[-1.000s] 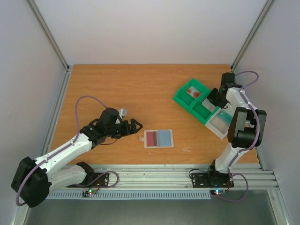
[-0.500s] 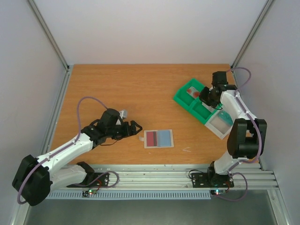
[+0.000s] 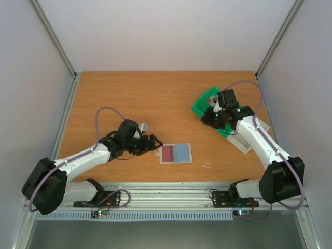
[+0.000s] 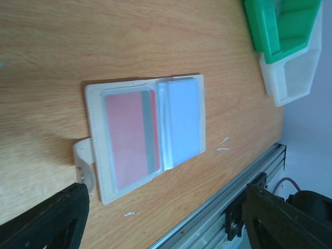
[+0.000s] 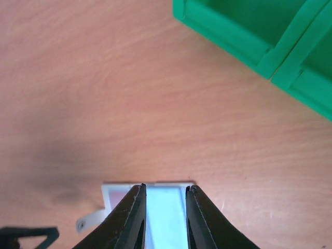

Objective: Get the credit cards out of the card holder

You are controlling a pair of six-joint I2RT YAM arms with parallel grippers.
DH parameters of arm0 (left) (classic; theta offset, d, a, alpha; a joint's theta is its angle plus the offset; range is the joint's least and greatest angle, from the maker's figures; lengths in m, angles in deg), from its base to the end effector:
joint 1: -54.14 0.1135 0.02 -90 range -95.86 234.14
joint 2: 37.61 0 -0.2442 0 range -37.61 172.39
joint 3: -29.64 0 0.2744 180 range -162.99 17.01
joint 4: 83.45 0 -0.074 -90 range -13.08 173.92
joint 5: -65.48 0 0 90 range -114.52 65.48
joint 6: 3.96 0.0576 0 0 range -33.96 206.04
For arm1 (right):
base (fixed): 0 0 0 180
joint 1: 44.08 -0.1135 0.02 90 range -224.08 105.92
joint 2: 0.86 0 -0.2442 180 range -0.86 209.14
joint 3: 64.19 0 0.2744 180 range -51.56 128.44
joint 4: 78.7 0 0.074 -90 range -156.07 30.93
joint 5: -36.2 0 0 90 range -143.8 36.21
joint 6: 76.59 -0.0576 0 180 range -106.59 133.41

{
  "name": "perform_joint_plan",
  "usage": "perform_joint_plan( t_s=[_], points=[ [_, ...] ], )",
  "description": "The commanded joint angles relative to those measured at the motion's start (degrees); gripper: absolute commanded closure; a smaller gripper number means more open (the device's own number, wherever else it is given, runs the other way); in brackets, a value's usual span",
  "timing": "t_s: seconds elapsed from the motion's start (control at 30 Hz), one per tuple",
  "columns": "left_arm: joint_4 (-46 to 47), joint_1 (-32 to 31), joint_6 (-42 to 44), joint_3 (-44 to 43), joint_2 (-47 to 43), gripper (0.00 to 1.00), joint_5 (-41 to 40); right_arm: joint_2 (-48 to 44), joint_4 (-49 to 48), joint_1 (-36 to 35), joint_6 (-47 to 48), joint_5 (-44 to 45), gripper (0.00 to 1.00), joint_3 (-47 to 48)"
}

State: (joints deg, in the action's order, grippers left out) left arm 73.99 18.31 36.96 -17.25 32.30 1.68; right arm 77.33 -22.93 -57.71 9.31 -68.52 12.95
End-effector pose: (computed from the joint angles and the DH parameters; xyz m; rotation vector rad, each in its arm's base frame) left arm 0.2094 -0.1826 0.1458 -0.0550 2.6312 -1.1719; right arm 0.3030 0.0885 0.2389 -0.3125 2.5563 0.4466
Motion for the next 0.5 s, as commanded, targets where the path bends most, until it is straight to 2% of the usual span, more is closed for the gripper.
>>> perform_joint_plan(
  t_s=[0.0, 0.27, 0.47],
  points=[
    [9.13, -1.12, -3.06, 1.96, 2.50, 0.19, 3.03, -2.82, -0.71, -2.71, -1.92, -5.69, 0.76, -3.49],
    [18.39, -3.14, -6.71, 2.11, 8.61, 0.22, 4.48, -6.27, -4.47, -8.75, -4.74, -9.38, 0.75, -9.64],
    [19.63, -3.11, -6.45, 3.46, 12.80, 0.24, 1.89, -6.51, -9.98, -14.57, -7.91, -10.43, 0.76, -14.00]
  ],
)
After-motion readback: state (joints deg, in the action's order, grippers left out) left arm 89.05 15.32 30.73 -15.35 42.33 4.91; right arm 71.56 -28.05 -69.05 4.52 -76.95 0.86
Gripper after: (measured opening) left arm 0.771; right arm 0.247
